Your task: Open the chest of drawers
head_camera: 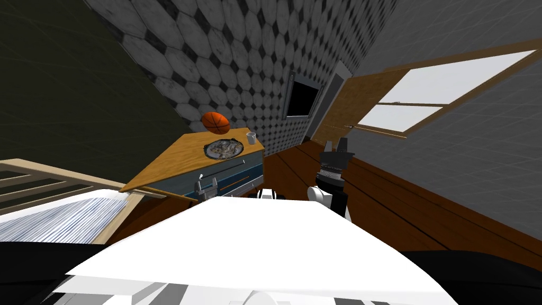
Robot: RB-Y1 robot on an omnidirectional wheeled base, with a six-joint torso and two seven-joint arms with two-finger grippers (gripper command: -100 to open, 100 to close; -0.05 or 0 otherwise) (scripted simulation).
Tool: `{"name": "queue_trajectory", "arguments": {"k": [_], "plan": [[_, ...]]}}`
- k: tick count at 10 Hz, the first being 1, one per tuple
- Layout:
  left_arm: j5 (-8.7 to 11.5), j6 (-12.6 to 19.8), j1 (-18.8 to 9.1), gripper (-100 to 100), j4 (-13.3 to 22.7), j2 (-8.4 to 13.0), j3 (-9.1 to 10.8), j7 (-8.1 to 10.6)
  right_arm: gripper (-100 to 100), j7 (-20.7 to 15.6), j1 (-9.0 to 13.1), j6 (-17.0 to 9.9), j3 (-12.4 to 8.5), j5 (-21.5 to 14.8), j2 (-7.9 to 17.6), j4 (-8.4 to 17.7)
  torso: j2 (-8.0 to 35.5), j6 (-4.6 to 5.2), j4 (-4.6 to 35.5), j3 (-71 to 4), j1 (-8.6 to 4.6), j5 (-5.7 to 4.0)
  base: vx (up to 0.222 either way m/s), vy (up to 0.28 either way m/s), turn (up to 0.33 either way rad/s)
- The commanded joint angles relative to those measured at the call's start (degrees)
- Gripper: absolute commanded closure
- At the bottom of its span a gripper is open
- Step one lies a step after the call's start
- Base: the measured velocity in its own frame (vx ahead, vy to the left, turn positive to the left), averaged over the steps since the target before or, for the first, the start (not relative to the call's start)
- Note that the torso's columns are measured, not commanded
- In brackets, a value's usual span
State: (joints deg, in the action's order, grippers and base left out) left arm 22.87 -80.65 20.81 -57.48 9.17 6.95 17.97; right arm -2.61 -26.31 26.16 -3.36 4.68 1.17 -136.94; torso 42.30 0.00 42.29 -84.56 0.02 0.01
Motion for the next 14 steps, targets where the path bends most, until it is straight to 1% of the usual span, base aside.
{"name": "queue_trajectory", "arguments": {"k": [1, 5, 6, 7, 8, 9, 11, 12, 13, 14], "plan": [[0.5, -2.6, -0.5, -100, 3.6, 0.4, -0.01, 1.59, 0, 0.0, 0.0, 0.0, 0.0, 0.0, 0.0, 0.0, 0.0, 0.01, 0.0, 0.0, 0.01, 0.00, 0.043, 0.019, 0.024], [1.2, -6.1, -1.4, -100, 8.6, 1.3, 0.05, 3.70, 0, 0.0, 0.0, 0.0, 0.0, 0.0, 0.0, 0.0, 0.0, 0.01, 0.0, 0.0, -0.04, -0.01, 0.029, 0.018, 0.022], [1.1, -5.5, -1.4, -100, 8.0, 1.2, 0.04, 3.29, 0, 0.0, 0.0, 0.0, 0.0, 0.0, 0.0, 0.0, 0.0, 0.00, 0.0, 0.0, -0.03, -0.01, 0.011, 0.007, 0.005], [1.5, -3.6, -1.9, -100, 7.0, 2.4, 0.64, 3.77, 0, 0.0, 0.0, 0.0, 0.0, 0.0, 0.0, 0.0, 0.0, 0.01, 0.0, 0.0, -0.05, -0.01, -0.003, -0.026, 0.019], [1.7, -2.2, -2.2, -100, 6.2, 3.1, 1.05, 4.01, 0, 0.0, 0.0, 0.0, 0.0, 0.0, 0.0, 0.0, 0.0, 0.00, 0.0, 0.0, -0.13, -0.04, -0.009, -0.056, 0.020], [1.9, -1.5, -2.4, -100, 5.8, 3.5, 1.25, 4.13, 0, 0.0, 0.0, 0.0, 0.0, 0.0, 0.0, 0.0, 0.0, 0.01, 0.0, 0.0, -0.17, -0.05, -0.005, -0.054, 0.013], [2.4, 1.3, -3.1, -100, 4.3, 5.1, 2.05, 4.60, 0, 0.0, 0.0, 0.0, 0.0, 0.0, 0.0, 0.0, 0.0, 0.00, 0.0, 0.0, 0.00, 0.00, -0.003, -0.042, 0.017], [2.2, 0.3, -2.8, -100, 4.8, 4.6, 1.77, 4.39, 0, 0.0, 0.0, 0.0, 0.0, 0.0, 0.0, 0.0, 0.0, 0.01, 0.0, 0.0, 0.03, 0.01, -0.002, -0.018, 0.003], [1.9, -1.5, -2.4, 100, 5.8, 3.5, 1.25, 4.13, 0, 0.0, 0.0, 0.0, 0.0, 0.0, 0.0, 0.0, 0.0, 0.00, 0.0, 0.0, 0.07, 0.02, 0.002, 0.031, -0.024], [1.7, -2.2, -2.2, 100, 6.2, 3.1, 1.05, 4.01, 0, 0.0, 0.0, 0.0, 0.0, 0.0, 0.0, 0.0, 0.0, 0.00, 0.0, 0.0, 0.17, 0.05, 0.001, 0.048, 0.008]]}}
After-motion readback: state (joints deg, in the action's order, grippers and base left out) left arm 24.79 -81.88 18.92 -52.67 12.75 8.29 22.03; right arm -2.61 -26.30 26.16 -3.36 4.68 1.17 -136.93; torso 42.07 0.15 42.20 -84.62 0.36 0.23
